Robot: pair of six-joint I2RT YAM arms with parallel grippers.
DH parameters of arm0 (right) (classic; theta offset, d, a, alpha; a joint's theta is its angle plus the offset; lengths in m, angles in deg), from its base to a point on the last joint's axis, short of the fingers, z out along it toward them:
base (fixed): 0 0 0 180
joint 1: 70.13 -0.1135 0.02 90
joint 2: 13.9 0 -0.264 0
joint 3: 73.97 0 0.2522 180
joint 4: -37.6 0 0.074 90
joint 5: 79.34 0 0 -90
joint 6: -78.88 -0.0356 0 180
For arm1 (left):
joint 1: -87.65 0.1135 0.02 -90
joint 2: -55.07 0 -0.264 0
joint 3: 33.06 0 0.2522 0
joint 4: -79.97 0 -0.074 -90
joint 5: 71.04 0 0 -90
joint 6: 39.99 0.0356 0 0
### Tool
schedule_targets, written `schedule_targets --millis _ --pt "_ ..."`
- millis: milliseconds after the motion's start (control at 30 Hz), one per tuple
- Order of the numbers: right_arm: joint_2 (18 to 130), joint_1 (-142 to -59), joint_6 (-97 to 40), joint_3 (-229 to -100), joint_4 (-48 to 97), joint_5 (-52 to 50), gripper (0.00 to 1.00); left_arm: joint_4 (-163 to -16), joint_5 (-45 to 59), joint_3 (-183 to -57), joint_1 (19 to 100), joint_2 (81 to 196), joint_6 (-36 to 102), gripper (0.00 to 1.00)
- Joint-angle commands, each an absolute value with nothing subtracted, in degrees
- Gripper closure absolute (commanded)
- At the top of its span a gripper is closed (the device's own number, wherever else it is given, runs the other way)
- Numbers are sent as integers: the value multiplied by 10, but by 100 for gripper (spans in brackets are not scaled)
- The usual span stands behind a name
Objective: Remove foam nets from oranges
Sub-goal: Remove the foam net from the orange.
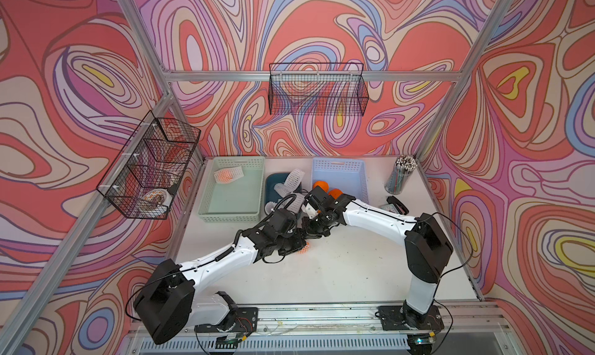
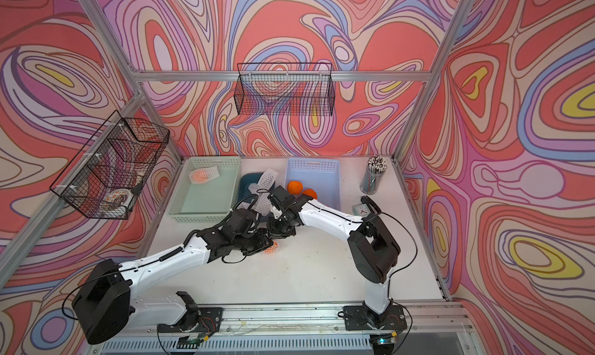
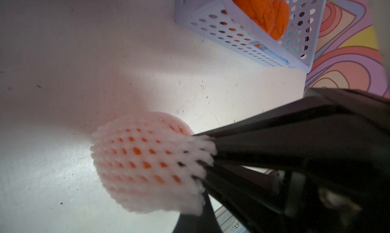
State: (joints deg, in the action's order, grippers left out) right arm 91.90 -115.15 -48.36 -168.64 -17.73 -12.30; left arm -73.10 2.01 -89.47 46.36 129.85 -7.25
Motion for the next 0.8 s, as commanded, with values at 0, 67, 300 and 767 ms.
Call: schedule_targets --millis 0,67,300,767 --pt "896 -1155 -490 -1678 -168 -148 91 -756 22 -882 463 1315 -78 100" --pt "896 -1153 -488 -1675 -170 -150 91 -754 32 -878 464 1315 -78 100" --pt "900 -1145 -484 -1654 -153 -183 83 -804 35 -841 464 1297 -101 98" --pt "884 -1131 -475 -1638 -143 -199 53 -862 12 -816 475 1277 -109 98"
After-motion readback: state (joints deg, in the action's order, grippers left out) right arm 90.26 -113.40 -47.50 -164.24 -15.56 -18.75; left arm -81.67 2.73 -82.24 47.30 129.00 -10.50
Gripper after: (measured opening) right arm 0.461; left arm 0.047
